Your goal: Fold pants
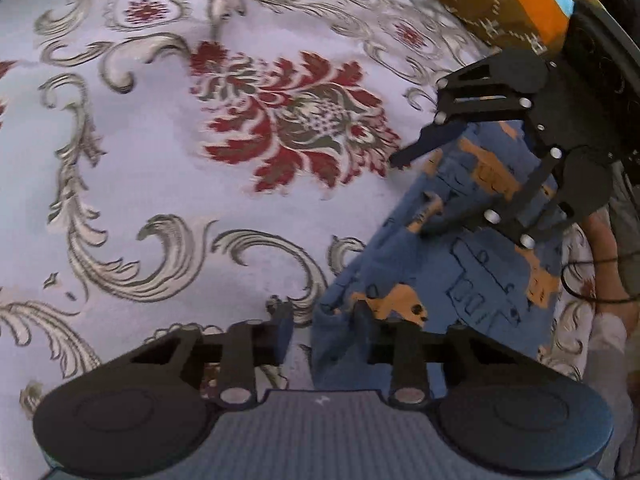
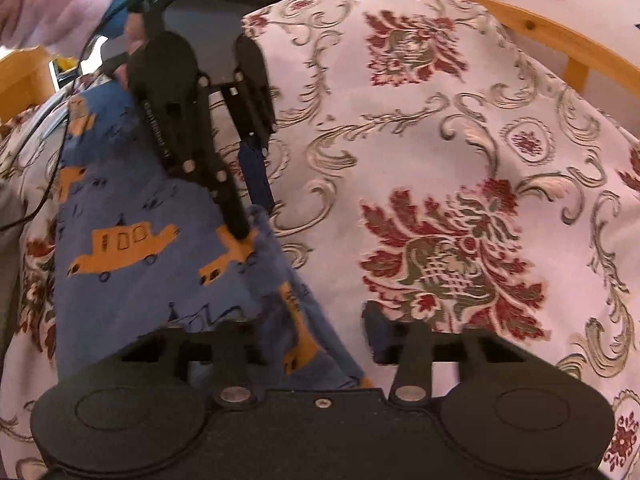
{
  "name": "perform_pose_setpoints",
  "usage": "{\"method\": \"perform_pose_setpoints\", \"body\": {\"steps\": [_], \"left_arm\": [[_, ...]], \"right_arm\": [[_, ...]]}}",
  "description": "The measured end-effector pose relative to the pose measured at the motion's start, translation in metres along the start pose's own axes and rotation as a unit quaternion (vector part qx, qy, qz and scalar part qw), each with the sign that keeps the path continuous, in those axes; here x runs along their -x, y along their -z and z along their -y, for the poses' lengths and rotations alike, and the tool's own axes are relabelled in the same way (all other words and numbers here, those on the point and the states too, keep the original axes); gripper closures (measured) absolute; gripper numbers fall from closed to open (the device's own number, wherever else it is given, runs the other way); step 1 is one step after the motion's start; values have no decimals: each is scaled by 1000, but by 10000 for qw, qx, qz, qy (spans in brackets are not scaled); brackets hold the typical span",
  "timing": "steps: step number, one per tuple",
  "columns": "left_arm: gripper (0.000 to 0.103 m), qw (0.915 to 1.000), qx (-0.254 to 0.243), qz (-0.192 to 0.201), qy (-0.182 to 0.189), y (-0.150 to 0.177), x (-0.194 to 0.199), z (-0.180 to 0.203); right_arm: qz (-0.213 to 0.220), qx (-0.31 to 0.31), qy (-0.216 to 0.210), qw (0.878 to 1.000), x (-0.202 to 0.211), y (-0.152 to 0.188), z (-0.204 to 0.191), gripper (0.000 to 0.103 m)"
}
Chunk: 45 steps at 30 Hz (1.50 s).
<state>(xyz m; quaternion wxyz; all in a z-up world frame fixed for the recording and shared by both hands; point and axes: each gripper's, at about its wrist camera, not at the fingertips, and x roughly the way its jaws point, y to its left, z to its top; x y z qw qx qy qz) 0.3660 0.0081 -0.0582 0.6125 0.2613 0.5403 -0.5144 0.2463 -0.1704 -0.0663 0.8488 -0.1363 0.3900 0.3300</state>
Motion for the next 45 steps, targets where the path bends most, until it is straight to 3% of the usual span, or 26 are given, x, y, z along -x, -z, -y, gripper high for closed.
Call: {"method": "perform_pose_setpoints", "body": {"steps": [1, 4, 16, 17, 19, 21, 24, 25, 26, 28, 29, 32, 34, 36, 40, 42, 45], "left_arm": [[85, 10000, -27, -10, 37, -1, 0, 2], [91, 9999, -37, 54, -154, -4, 2, 6], [92, 9966, 608, 384, -397, -12, 5, -16], [92, 9963, 646, 384, -418, -12, 4, -17], [91, 9956, 735, 367, -451, -13, 0, -19], [87, 9943, 861, 370, -503, -13, -2, -22], [77, 9911, 1070, 453, -657, -15, 1, -22], [65, 9899, 1137, 478, -701, -15, 3, -23], [42, 9881, 1209, 525, -788, -16, 6, -22], [15, 9815, 1386, 739, -1098, -15, 17, -19], [9, 9783, 1457, 864, -1192, -15, 22, -17], [0, 9674, 1789, 1207, -1324, -14, 37, -10], [0, 9566, 2090, 1383, -1485, -15, 40, -1], [0, 9525, 2171, 1485, -1533, -20, 40, 11], [0, 9574, 1832, 1629, -1526, -43, 27, 46], [0, 9645, 1588, 1593, -1384, -65, 16, 66], [0, 9742, 1215, 1520, -1146, -104, -3, 95]], "right_arm": [[-14, 20, -47, 10000, -1, 0, -1, 83], [12, 59, -125, 9999, -1, -1, -2, 98], [181, -297, 345, 9988, -9, 6, 5, 97], [202, -346, 393, 9984, -10, 8, 6, 94], [273, -438, 580, 9970, -10, 11, 7, 71], [354, -616, 717, 9949, -7, 13, 10, 61], [491, -706, 1199, 9890, 5, 17, 7, 25], [577, -810, 1325, 9862, 12, 19, 6, 11], [640, -917, 1442, 9832, 18, 21, 6, 5], [792, -1140, 1826, 9733, 34, 27, 4, 1], [802, -1251, 2016, 9681, 43, 31, 2, 1], [811, -1669, 2573, 9483, 72, 49, -3, 1], [816, -2081, 2784, 9341, 94, 66, -5, 1], [806, -2672, 2901, 9154, 120, 88, -7, 1], [798, -3654, 3145, 8725, 170, 133, -20, 1], [789, -3806, 3228, 8629, 186, 152, -29, 1], [904, -4107, 3453, 8390, 203, 178, -34, 1]]}}
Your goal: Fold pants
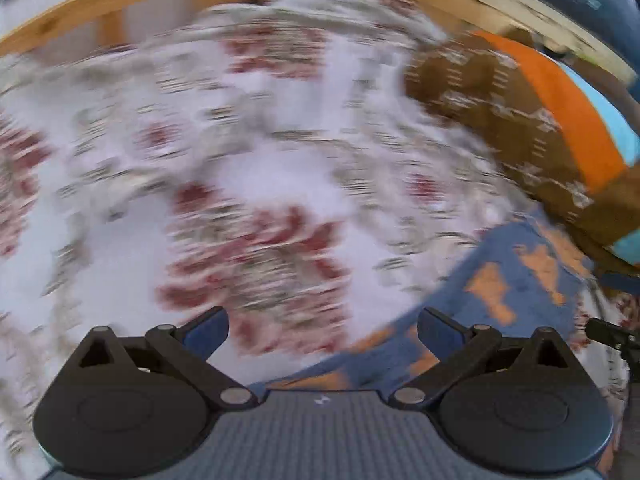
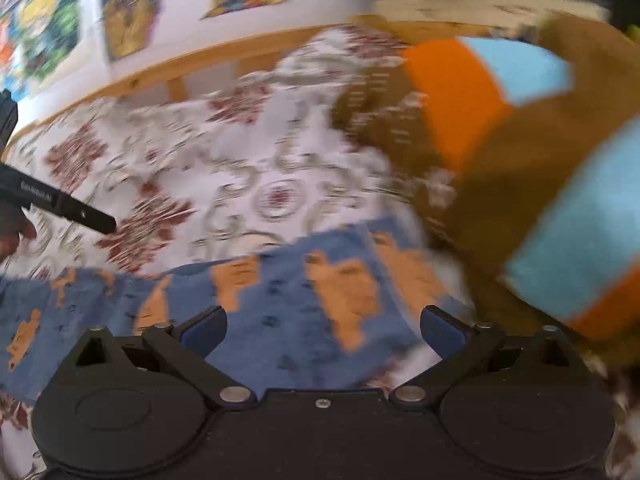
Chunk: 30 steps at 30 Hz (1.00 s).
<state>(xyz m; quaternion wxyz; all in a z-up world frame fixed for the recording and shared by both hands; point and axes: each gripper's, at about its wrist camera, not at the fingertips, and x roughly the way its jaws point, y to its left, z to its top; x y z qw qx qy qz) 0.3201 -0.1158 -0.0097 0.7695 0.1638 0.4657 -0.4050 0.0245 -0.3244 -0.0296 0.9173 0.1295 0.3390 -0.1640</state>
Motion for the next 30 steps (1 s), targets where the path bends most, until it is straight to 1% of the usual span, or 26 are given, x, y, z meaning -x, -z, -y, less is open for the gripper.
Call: {"method": "perform_pose_setpoints", "body": {"steps": [3, 6, 10, 12, 14, 17, 20, 22, 23, 25, 26, 27, 29, 30], "left_arm": [[0, 9990, -363, -77, 263, -25, -24, 40], [0, 9955, -722, -186, 584, -46, -50, 80], [0, 9862, -1197, -358, 1087, -70, -88, 130], [0, 9805, -1433, -502, 1245, -82, -105, 147], [0, 9747, -1689, -685, 1291, -93, -121, 162], [0, 9652, -2154, -895, 1178, -103, -144, 179], [1, 9546, -2605, -917, 1120, -107, -160, 191], [4, 9487, -2839, -820, 1121, -107, -166, 197], [8, 9470, -2896, -788, 1143, -106, -167, 200], [13, 9426, -2997, -738, 1274, -106, -167, 206], [16, 9396, -3070, -711, 1337, -105, -165, 208], [17, 9338, -3215, -694, 1405, -104, -164, 211], [24, 9233, -3489, -724, 1432, -101, -163, 217], [25, 9203, -3557, -738, 1450, -101, -162, 218]], "right_arm": [[-15, -205, 138, 9997, -2, 5, 21, 1], [-17, -297, 181, 9994, -9, 4, 35, 1], [-89, -1049, -208, 9942, -21, 0, 58, 1], [-99, -1245, -296, 9917, -25, 1, 63, 1], [-78, -1310, -353, 9907, -27, 1, 66, 1], [-34, -1496, -463, 9877, -29, 1, 70, 1], [59, -1733, -572, 9832, -31, 0, 75, 2], [79, -1820, -465, 9822, -32, -1, 77, 10], [116, -1876, -473, 9810, -32, -1, 78, 12], [179, -1924, -448, 9801, -30, -1, 78, 25], [166, -1893, -387, 9810, -31, -1, 77, 27], [132, -1890, -354, 9812, -33, -1, 77, 29], [108, -1930, -332, 9806, -36, -1, 78, 33], [100, -1952, -316, 9802, -37, -1, 78, 37]]}}
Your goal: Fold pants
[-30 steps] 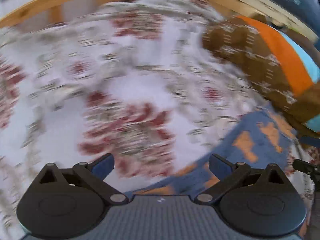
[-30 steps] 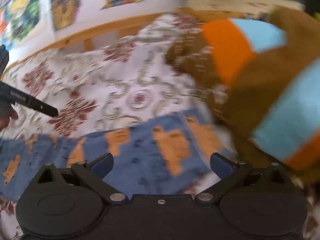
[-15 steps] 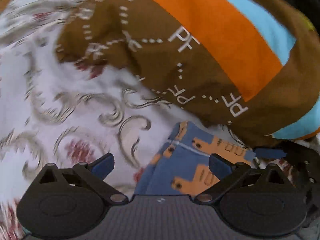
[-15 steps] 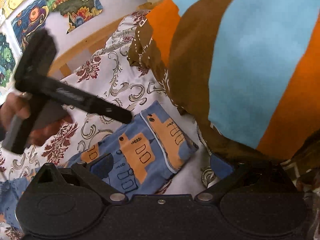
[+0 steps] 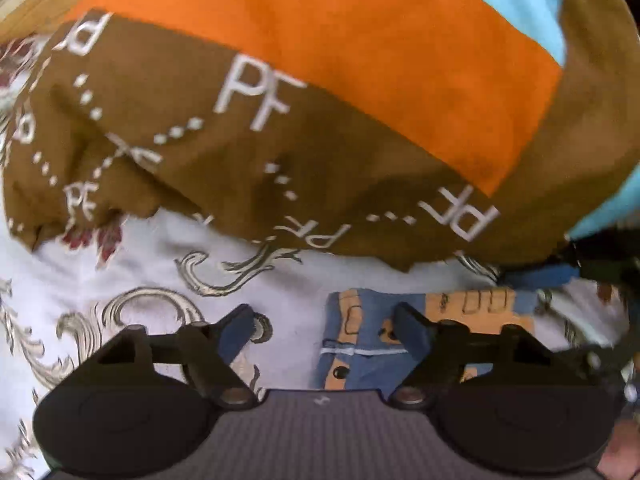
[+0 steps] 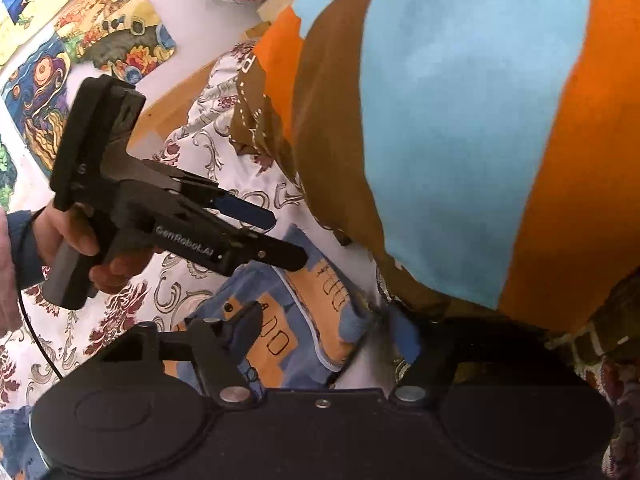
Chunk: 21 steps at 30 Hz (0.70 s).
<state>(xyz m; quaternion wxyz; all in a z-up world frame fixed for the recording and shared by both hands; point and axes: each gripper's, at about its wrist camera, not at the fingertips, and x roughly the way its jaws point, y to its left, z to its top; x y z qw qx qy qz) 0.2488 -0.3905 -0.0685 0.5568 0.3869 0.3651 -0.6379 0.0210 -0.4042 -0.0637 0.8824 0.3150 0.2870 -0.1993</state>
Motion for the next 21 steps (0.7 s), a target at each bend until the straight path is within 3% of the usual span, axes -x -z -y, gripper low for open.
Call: {"method": "perform_pose_setpoints", "body": {"steps": [6, 8, 12, 18, 21], "left_arm": [[55, 9996, -15, -95, 263, -7, -4, 1], [74, 9993, -75, -98, 353, -9, -6, 3], [74, 9994, -243, -49, 251, -10, -11, 13], [75, 9998, 84, 1, 182, -4, -10, 19], [44, 9992, 374, 55, -93, -2, -6, 18]], "right_arm": [[-44, -168, 213, 9996, -4, -1, 8, 73], [-84, -243, 197, 9995, -6, 0, 11, 85], [-85, -293, 202, 9993, -6, 2, 12, 89], [-31, -146, 257, 9996, -5, 3, 6, 89], [-13, -66, 286, 9996, -5, 4, 4, 90]]}}
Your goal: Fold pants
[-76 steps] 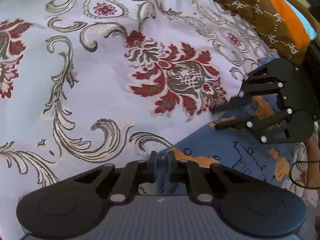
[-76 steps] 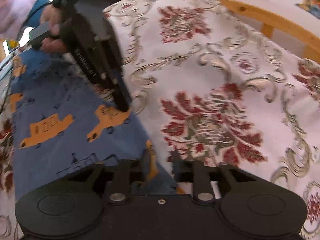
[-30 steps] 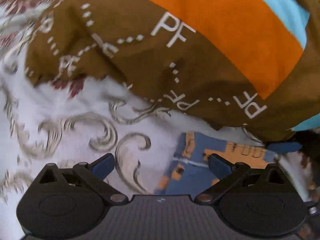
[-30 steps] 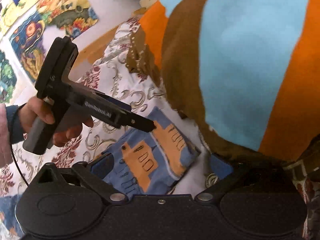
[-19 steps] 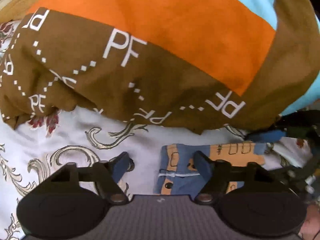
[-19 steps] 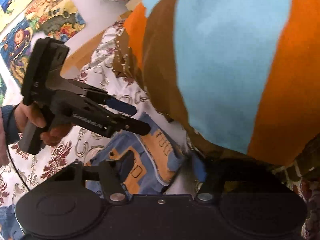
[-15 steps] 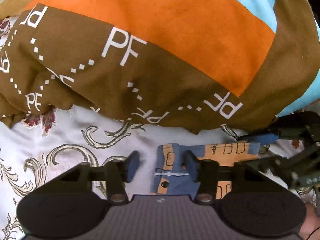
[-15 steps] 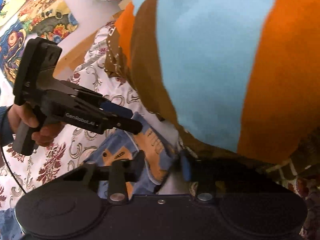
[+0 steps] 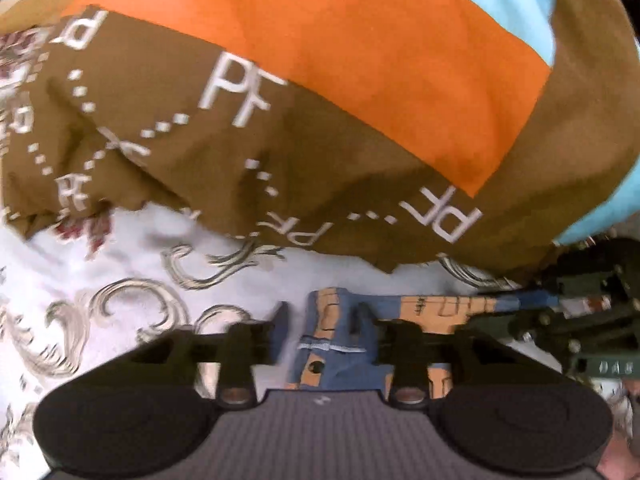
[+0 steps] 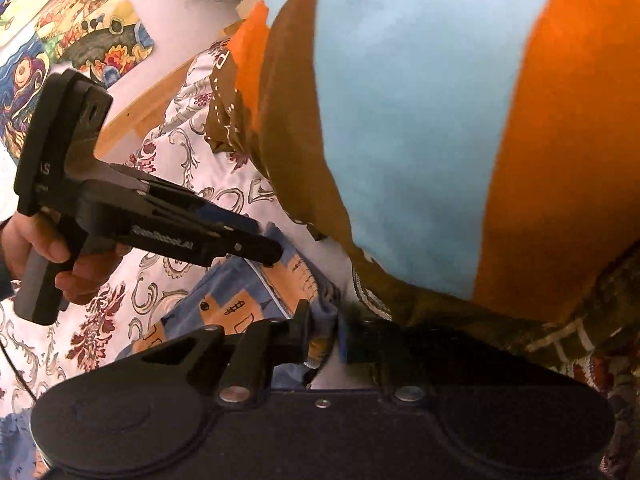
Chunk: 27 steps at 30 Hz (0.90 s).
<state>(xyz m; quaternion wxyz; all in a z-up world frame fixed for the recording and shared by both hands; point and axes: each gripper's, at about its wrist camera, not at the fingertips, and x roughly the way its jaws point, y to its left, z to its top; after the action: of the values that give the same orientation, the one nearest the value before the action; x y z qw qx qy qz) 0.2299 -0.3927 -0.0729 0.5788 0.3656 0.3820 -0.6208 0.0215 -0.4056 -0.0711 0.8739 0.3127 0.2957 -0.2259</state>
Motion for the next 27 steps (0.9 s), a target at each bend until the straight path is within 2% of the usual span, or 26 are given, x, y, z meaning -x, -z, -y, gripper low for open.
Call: {"method": "perform_pose_setpoints", "body": {"steps": [1, 2, 4, 6, 7, 9, 11, 12, 15, 17, 20, 24, 27], "left_arm": [[30, 9999, 102, 10, -94, 0, 2, -5], [24, 9997, 216, 10, -142, 1, 7, -7], [22, 9980, 622, -26, -123, 1, 16, -11], [14, 9934, 1118, -174, -182, -1, 23, -16], [8, 9898, 1380, -275, -225, -4, 26, -20], [5, 9794, 1957, -471, -184, -5, 32, -26], [1, 9639, 2587, -603, 190, -6, 35, -37], [0, 9552, 2870, -632, 340, -3, 37, -40], [0, 9212, 3711, -856, 792, -1, 35, -47], [0, 9100, 3928, -1004, 868, 0, 32, -42], [0, 9057, 4029, -1180, 596, -8, 22, -42], [2, 9009, 4067, -1495, 246, -17, 10, -41], [11, 8943, 4155, -1656, 139, -21, 9, -39]], "right_arm": [[3, 14, 2, 10000, 0, 0, 0, 90], [14, 65, 19, 10000, 1, 1, 0, 90], [58, 296, 89, 9995, 2, 2, -7, 89], [131, 595, 146, 9980, 3, 4, -16, 89], [173, 760, 166, 9968, 5, 5, -20, 89], [267, 1169, 244, 9925, 8, 9, -31, 89], [376, 1663, 295, 9849, 12, 14, -43, 90], [416, 1862, 293, 9812, 13, 16, -49, 89], [532, 2509, 264, 9662, 17, 27, -68, 89], [600, 2915, 230, 9544, 22, 35, -78, 89], [621, 3372, 155, 9393, 28, 45, -90, 89], [573, 3735, 79, 9258, 29, 54, -99, 89], [527, 3825, 26, 9224, 29, 57, -102, 89]]}}
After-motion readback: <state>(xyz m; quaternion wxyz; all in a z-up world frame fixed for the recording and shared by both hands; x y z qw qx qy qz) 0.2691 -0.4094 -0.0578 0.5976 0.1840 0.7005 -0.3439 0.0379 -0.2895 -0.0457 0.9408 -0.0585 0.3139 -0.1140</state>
